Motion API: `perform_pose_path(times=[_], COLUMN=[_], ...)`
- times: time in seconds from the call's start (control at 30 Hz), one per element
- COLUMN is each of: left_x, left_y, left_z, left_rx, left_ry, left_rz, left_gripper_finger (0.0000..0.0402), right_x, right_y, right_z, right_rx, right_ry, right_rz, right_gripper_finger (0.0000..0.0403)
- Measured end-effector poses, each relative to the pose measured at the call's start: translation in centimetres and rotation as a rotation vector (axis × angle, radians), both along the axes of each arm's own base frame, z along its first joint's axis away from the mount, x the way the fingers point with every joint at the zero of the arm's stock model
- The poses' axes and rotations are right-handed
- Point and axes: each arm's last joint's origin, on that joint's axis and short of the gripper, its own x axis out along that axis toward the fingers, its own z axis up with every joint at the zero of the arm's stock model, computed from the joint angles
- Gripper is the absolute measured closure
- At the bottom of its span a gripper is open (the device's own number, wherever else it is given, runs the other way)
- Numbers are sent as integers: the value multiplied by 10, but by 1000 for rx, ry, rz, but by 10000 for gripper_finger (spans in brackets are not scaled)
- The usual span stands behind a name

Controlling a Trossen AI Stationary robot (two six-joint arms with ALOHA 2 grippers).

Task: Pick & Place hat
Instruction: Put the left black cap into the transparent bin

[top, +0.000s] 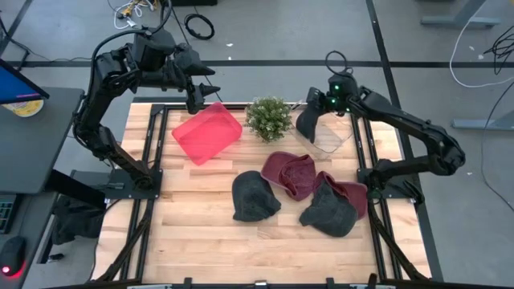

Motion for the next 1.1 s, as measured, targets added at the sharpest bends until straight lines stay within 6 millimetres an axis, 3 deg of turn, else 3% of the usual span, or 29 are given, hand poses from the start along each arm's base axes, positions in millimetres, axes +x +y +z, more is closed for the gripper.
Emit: perform_pose_path(times=[0.27,0.73,1.1], left_x=[0,0,0], left_y=[0,0,0], left_z=[0,0,-1], left_rx=[0,4,3], left_ry=[0,2,10], left_rz=[0,-3,-4], left_gripper_finger=[154,154,154], right_x=[3,2,2], right_y=[-3,13,30], right_z=[-14,-26,-73], right_rx=[64,151,220], right_ry=[68,171,56], right_rz=[2,-77,-197], right_gripper_finger=[390,390,390])
